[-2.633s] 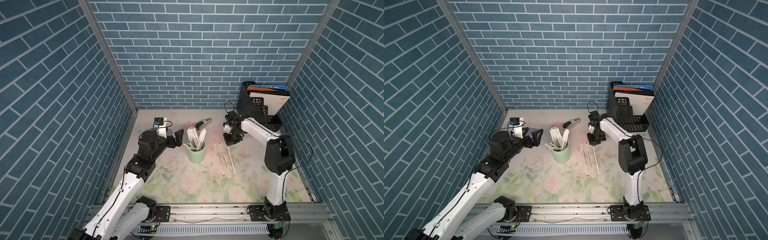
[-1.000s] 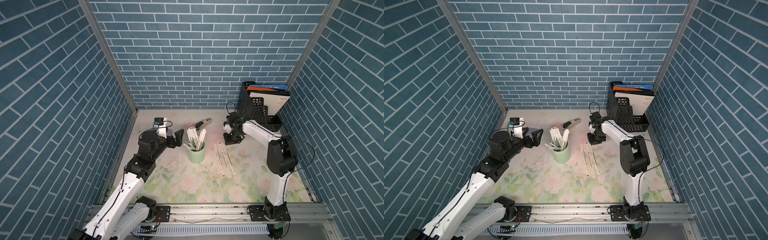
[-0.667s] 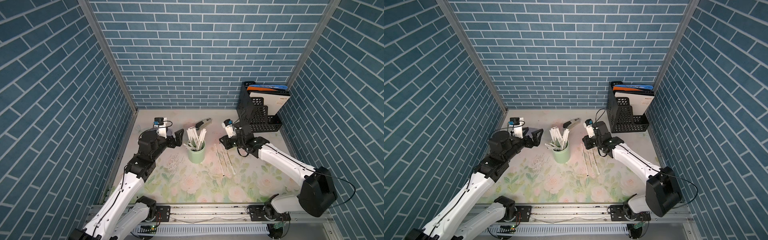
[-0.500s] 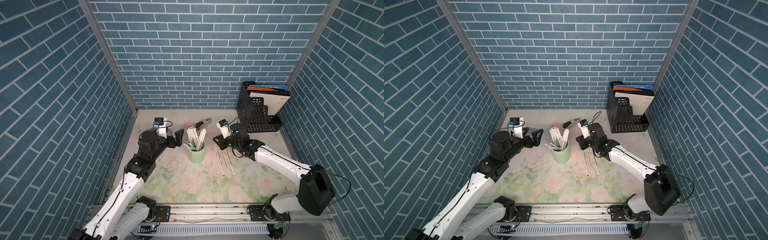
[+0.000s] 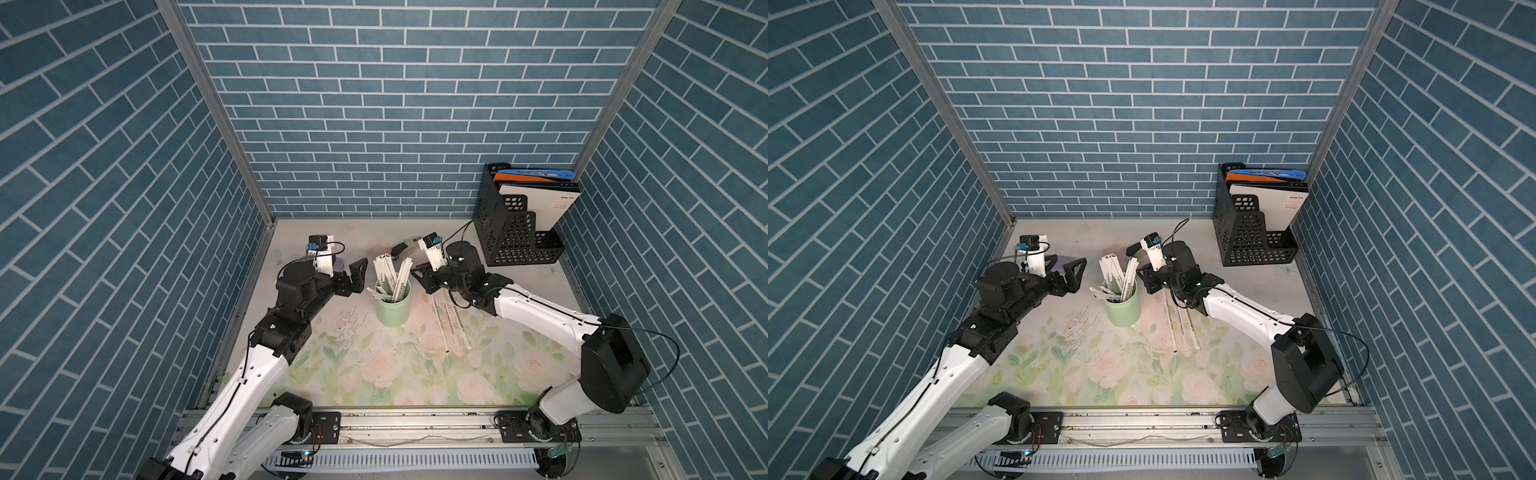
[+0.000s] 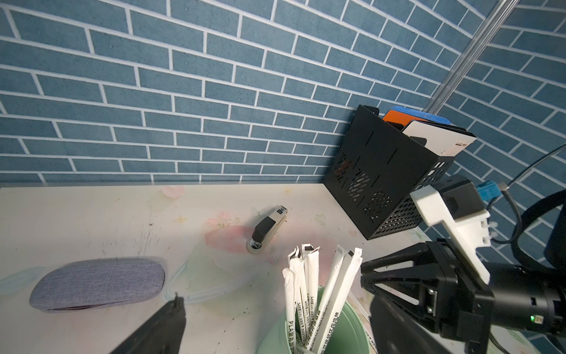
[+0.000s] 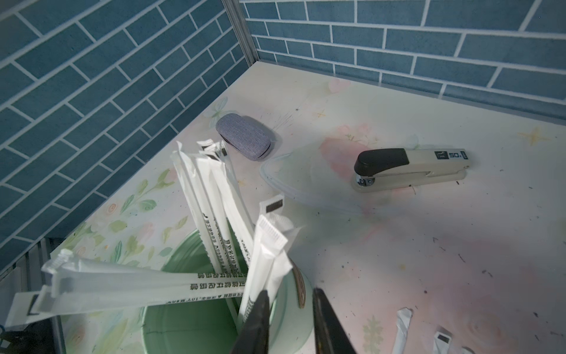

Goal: Take the straws out of the storage container
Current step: Pick up the straw from the container.

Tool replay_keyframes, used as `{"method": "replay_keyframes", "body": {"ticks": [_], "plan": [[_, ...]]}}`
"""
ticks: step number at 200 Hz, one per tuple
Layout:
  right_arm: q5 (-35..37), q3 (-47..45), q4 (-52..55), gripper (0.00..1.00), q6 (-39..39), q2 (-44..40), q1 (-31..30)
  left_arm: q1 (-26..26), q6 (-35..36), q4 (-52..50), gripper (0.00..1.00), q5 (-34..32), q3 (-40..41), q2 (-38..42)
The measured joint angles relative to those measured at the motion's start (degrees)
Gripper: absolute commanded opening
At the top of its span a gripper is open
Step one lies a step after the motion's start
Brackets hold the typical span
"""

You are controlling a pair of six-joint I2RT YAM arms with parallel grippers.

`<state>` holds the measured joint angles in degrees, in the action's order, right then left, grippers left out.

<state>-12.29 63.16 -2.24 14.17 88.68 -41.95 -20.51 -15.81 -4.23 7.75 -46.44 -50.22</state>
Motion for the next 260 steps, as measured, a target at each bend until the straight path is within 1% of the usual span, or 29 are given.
{"method": "replay_keyframes", "body": {"ticks": [51,198,223,260], "plan": [[-1.07,0.85,0.13,0.23,0.17,2.43,0.0,0.0,0.0,0.0,1.0,0.04,0.0,0.0],[-4.09,2.1,-0.44,0.22,1.07,4.92,-0.07,0.0,0.0,0.0,1.0,0.48,0.0,-0.04],[-4.48,2.49,-0.52,0.18,1.11,5.66,-0.13,0.0,0.0,0.0,1.0,0.48,0.0,-0.04],[-5.03,2.82,-0.92,0.07,1.64,6.08,-0.17,0.0,0.0,0.02,0.99,0.48,0.0,-0.04]]}}
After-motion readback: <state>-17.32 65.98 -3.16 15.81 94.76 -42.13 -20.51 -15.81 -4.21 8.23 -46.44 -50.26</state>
